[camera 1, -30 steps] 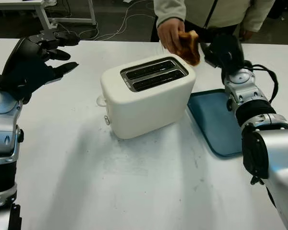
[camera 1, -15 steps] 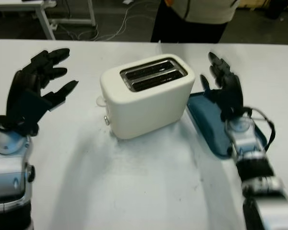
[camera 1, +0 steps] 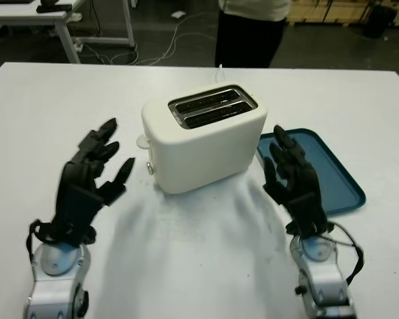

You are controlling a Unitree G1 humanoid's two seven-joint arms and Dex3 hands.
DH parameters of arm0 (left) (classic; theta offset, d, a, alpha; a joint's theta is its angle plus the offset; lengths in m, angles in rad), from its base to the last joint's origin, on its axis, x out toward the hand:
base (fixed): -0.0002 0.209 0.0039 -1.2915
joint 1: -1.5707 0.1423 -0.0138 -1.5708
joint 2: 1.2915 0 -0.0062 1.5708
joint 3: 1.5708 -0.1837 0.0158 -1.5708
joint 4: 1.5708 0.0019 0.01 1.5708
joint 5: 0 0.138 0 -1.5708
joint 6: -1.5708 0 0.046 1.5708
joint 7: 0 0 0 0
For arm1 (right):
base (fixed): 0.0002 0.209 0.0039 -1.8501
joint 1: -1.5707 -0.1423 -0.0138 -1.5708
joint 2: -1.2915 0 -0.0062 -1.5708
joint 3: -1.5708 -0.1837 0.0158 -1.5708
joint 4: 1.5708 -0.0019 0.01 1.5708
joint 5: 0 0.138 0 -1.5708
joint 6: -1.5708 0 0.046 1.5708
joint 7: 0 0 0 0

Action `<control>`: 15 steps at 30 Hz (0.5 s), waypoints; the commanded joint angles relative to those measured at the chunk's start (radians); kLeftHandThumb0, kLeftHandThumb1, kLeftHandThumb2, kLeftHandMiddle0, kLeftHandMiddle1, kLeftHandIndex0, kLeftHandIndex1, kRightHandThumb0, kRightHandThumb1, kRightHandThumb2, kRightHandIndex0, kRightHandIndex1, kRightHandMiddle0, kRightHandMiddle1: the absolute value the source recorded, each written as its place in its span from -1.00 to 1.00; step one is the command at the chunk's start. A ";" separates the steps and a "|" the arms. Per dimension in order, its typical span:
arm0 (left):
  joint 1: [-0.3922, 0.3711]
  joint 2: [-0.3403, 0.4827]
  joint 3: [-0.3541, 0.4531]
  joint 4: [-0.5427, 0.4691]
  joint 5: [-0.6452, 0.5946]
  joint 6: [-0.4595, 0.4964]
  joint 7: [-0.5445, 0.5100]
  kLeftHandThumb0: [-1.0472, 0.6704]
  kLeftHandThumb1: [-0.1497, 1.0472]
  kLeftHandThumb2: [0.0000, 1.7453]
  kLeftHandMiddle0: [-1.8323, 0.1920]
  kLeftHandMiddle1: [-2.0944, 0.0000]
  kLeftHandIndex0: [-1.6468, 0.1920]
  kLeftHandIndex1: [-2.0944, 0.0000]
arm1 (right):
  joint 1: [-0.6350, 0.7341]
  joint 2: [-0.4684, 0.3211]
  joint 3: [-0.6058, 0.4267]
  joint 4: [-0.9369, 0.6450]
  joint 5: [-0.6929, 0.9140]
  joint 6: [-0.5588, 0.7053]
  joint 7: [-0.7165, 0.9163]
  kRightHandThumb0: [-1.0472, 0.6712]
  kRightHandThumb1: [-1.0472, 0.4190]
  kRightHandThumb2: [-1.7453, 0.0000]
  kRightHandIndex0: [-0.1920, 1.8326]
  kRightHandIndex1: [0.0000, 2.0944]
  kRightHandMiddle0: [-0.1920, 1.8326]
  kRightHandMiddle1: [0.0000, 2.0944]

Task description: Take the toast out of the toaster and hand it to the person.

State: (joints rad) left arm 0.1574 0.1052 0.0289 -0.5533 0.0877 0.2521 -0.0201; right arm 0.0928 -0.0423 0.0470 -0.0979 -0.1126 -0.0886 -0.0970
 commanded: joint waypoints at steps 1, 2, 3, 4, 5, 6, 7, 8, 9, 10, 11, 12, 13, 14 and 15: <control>0.007 -0.014 0.002 0.023 0.016 -0.046 0.025 -0.26 0.79 -0.34 0.76 0.53 0.56 0.92 | -0.005 0.013 -0.002 -0.003 -0.003 -0.027 -0.009 -0.52 -0.83 0.20 -0.56 -0.97 -0.57 -0.99; 0.006 -0.019 0.003 0.034 0.014 -0.061 0.031 -0.25 0.79 -0.33 0.75 0.53 0.56 0.92 | -0.006 0.017 -0.002 -0.007 -0.002 -0.017 -0.009 -0.53 -0.83 0.20 -0.56 -0.97 -0.57 -0.99; 0.006 -0.021 0.002 0.037 0.013 -0.065 0.035 -0.26 0.79 -0.32 0.76 0.53 0.56 0.93 | -0.005 0.020 -0.003 -0.013 -0.001 -0.006 -0.009 -0.54 -0.83 0.20 -0.57 -0.98 -0.58 -1.00; 0.006 -0.023 -0.001 0.038 0.019 -0.067 0.040 -0.28 0.79 -0.31 0.77 0.53 0.57 0.93 | -0.004 0.022 -0.003 -0.020 0.003 0.009 -0.005 -0.55 -0.83 0.20 -0.58 -0.98 -0.58 -1.00; 0.007 -0.021 -0.007 0.032 0.030 -0.061 0.044 -0.30 0.79 -0.30 0.76 0.54 0.57 0.93 | -0.005 0.025 -0.004 -0.025 0.006 0.025 -0.001 -0.55 -0.83 0.20 -0.59 -0.99 -0.59 -1.00; 0.008 -0.019 -0.013 0.033 0.044 -0.068 0.049 -0.31 0.79 -0.28 0.76 0.54 0.57 0.94 | -0.009 0.027 -0.006 -0.014 0.009 0.030 0.001 -0.55 -0.83 0.19 -0.59 -0.99 -0.59 -1.00; 0.008 -0.018 -0.017 0.040 0.054 -0.083 0.054 -0.35 0.79 -0.24 0.75 0.54 0.56 0.93 | -0.014 0.030 -0.007 0.001 0.012 0.028 0.003 -0.53 -0.83 0.20 -0.59 -0.99 -0.59 -1.00; 0.004 -0.016 -0.017 0.055 0.059 -0.104 0.056 -0.36 0.79 -0.22 0.75 0.54 0.55 0.93 | -0.020 0.038 -0.008 0.018 0.021 0.024 0.005 -0.52 -0.83 0.21 -0.58 -0.99 -0.58 -1.00; -0.003 -0.013 -0.014 0.078 0.056 -0.132 0.054 -0.39 0.79 -0.19 0.74 0.54 0.54 0.93 | -0.027 0.047 -0.008 0.035 0.033 0.021 0.009 -0.48 -0.83 0.21 -0.58 -0.99 -0.58 -0.99; -0.010 -0.013 -0.009 0.098 0.041 -0.155 0.046 -0.43 0.79 -0.13 0.75 0.54 0.55 0.94 | -0.035 0.052 -0.007 0.057 0.040 0.012 0.010 -0.43 -0.83 0.22 -0.57 -0.98 -0.56 -0.99; -0.017 -0.017 -0.005 0.112 0.020 -0.172 0.038 -0.45 0.79 -0.10 0.76 0.54 0.56 0.94 | -0.040 0.056 -0.006 0.073 0.043 0.004 0.012 -0.41 -0.83 0.23 -0.56 -0.98 -0.56 -0.98; -0.022 -0.025 -0.003 0.121 0.000 -0.181 0.034 -0.46 0.79 -0.08 0.77 0.55 0.57 0.95 | -0.043 0.059 -0.005 0.075 0.044 0.008 0.015 -0.40 -0.83 0.22 -0.55 -0.97 -0.55 -0.98; -0.028 -0.034 -0.003 0.126 -0.013 -0.187 0.034 -0.46 0.79 -0.07 0.79 0.55 0.58 0.96 | -0.043 0.061 -0.002 0.065 0.043 0.020 0.016 -0.40 -0.83 0.22 -0.56 -0.98 -0.56 -0.99; -0.033 -0.044 -0.004 0.129 -0.025 -0.190 0.037 -0.45 0.79 -0.07 0.80 0.55 0.58 0.96 | -0.043 0.067 -0.001 0.054 0.046 0.028 0.016 -0.41 -0.83 0.22 -0.57 -0.98 -0.56 -0.99; -0.038 -0.051 -0.004 0.135 -0.032 -0.197 0.039 -0.43 0.79 -0.05 0.80 0.56 0.59 0.96 | -0.042 0.072 -0.001 0.043 0.050 0.035 0.017 -0.42 -0.83 0.22 -0.57 -0.98 -0.57 -0.99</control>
